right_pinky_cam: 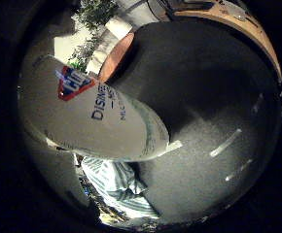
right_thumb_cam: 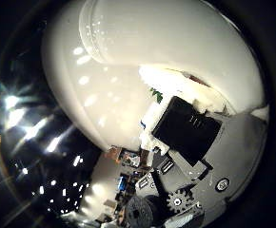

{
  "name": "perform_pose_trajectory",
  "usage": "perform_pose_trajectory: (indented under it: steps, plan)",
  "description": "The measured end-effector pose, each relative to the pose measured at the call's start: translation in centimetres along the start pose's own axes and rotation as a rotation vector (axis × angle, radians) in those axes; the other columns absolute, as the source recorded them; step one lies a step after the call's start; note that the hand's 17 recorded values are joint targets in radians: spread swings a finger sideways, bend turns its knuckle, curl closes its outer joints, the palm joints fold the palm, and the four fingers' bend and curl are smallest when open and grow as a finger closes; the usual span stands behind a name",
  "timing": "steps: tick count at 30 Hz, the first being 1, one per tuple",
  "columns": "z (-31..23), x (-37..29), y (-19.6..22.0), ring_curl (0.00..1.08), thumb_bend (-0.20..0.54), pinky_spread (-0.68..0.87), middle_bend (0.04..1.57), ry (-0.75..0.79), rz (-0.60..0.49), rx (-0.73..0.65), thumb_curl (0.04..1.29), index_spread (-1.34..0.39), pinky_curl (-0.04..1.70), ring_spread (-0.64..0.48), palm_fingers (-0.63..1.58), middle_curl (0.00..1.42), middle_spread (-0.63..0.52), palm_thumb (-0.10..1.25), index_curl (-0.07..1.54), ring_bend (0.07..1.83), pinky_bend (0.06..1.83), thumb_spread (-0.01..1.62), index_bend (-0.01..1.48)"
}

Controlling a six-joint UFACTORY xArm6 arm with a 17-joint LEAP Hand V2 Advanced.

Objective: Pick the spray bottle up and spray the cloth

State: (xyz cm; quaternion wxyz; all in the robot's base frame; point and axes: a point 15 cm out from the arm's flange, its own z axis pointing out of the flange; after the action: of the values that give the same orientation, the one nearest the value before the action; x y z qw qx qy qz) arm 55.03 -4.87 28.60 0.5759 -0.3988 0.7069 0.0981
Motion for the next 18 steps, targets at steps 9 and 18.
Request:
perform_pose_trajectory:
  steps: [9, 18]
  plan:
    - [0.4, -2.4, 1.3, 0.59, -0.014, -0.31, 1.31, -0.074, 0.027, -0.057, 0.82, -0.3, 0.51, -0.21, 1.21, 0.72, -0.19, 1.02, 0.7, 1.43, 1.36, 0.74, 1.1]
    - [-1.6, -3.5, 0.6, 0.59, -0.017, -0.31, 1.32, -0.055, -0.004, -0.042, 0.92, -0.29, 0.56, -0.22, 1.21, 0.72, -0.18, 1.0, 0.7, 1.43, 1.34, 0.63, 1.11]
